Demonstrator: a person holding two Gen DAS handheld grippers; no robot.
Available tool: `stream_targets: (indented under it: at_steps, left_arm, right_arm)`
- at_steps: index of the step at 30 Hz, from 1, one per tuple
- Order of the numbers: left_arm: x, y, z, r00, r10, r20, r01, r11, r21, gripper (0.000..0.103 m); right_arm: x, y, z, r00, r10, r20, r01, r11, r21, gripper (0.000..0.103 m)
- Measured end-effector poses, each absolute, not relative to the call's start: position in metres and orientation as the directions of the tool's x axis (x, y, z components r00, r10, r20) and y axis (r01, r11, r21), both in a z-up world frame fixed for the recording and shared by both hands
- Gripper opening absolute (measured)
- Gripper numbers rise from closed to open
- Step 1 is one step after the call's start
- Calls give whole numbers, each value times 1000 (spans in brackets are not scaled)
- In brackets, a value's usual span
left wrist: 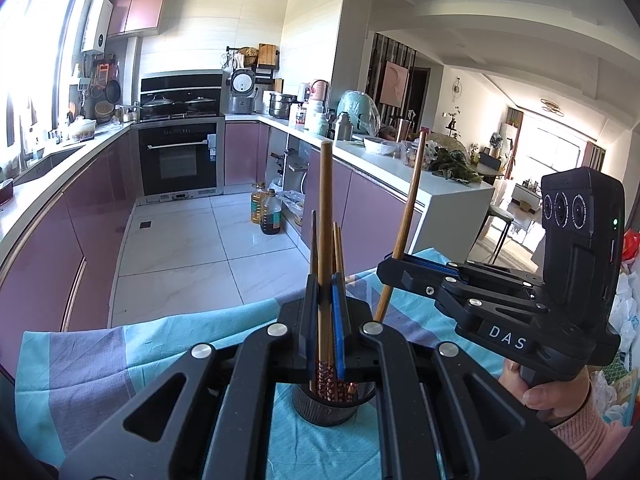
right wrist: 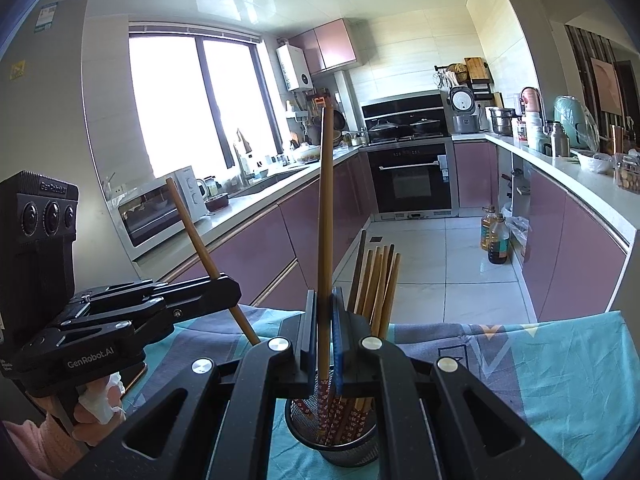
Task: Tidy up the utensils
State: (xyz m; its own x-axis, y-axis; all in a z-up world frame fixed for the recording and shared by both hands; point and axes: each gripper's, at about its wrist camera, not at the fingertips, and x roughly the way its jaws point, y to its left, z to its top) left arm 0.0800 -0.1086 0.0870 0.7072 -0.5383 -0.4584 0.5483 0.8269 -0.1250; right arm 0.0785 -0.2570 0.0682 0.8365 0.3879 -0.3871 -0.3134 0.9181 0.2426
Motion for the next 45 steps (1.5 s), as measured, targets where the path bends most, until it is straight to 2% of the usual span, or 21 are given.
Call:
stream_targets:
  at_steps: [45]
  left_arm:
    - [100,-127,61,626,-531,-571,577,808,-120,7]
  right_arm:
    - [93,-250,25,797,367,-479,-277,928,248,6]
